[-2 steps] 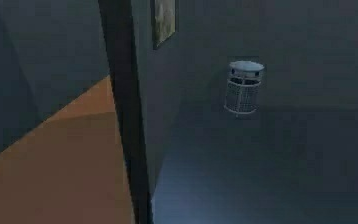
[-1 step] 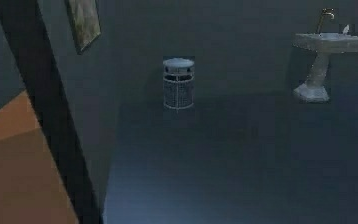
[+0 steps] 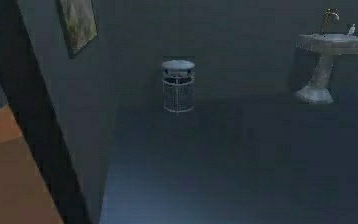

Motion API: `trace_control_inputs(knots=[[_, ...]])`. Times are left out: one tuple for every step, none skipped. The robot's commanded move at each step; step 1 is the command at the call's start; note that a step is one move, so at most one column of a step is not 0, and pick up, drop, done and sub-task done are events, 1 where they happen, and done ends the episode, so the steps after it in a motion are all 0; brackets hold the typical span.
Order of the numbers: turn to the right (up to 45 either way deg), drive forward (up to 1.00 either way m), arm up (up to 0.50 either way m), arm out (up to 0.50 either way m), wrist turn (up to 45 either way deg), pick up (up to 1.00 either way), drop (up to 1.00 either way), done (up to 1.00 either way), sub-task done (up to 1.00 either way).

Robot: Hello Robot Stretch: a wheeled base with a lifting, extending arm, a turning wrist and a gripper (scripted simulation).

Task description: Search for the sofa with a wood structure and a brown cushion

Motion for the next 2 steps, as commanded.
trace_control_inputs(knots=[[-45.0, 0.00, 0.00, 0.00, 0.0, 0.00, 0.00, 0.00, 0.00], [-9.0, 0.00, 0.00, 0.00, 0.0, 0.00, 0.00, 0.00, 0.00]])
